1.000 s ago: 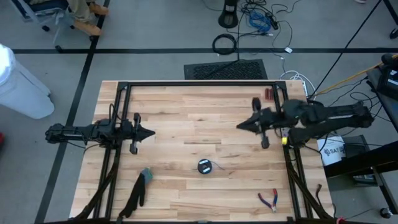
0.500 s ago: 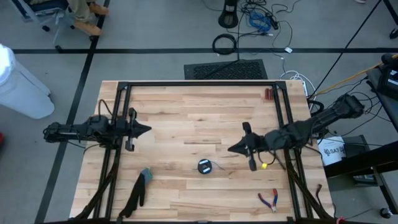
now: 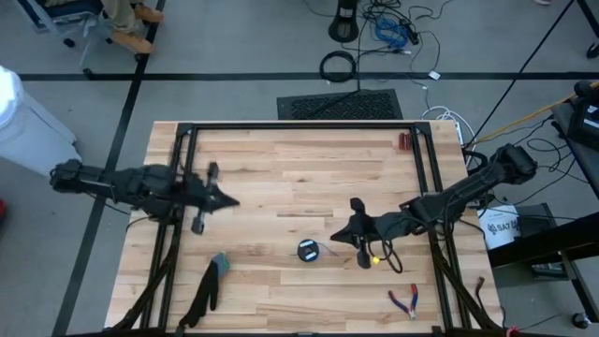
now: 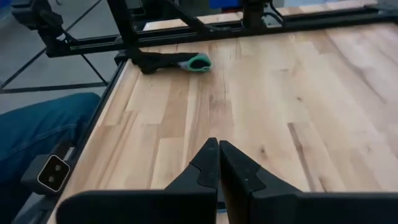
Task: Coil cords
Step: Uncoil the blue wire from the black spool
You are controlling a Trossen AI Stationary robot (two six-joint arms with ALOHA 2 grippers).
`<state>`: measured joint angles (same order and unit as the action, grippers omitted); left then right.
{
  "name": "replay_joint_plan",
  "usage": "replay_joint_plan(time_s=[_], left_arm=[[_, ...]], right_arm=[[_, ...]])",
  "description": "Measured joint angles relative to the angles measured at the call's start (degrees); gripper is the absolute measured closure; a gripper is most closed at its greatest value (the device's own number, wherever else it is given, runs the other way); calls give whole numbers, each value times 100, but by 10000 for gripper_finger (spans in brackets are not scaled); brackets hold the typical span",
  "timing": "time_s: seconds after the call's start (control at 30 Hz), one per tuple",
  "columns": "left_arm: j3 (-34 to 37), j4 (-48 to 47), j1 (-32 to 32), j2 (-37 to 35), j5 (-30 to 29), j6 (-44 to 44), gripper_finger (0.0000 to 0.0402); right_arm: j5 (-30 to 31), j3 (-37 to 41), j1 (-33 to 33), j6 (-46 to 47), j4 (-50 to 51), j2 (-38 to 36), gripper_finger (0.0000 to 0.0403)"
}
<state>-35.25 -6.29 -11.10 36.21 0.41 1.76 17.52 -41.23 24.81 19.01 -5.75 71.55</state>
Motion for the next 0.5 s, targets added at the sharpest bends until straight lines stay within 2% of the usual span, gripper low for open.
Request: replay_joint_plan(time_s=[0.23, 0.37, 0.5], left_arm=[[-139, 477, -1035, 1276, 172, -446, 391], [-139, 1004, -1516, 2047, -95, -445, 391], [-139, 1582, -1781, 2831, -394, -425, 391]], right_arm=[[-131, 0, 297, 387, -19, 257, 403], [-112, 0, 436, 585, -55, 406, 403], [-78, 0, 619, 383, -289, 766, 395]])
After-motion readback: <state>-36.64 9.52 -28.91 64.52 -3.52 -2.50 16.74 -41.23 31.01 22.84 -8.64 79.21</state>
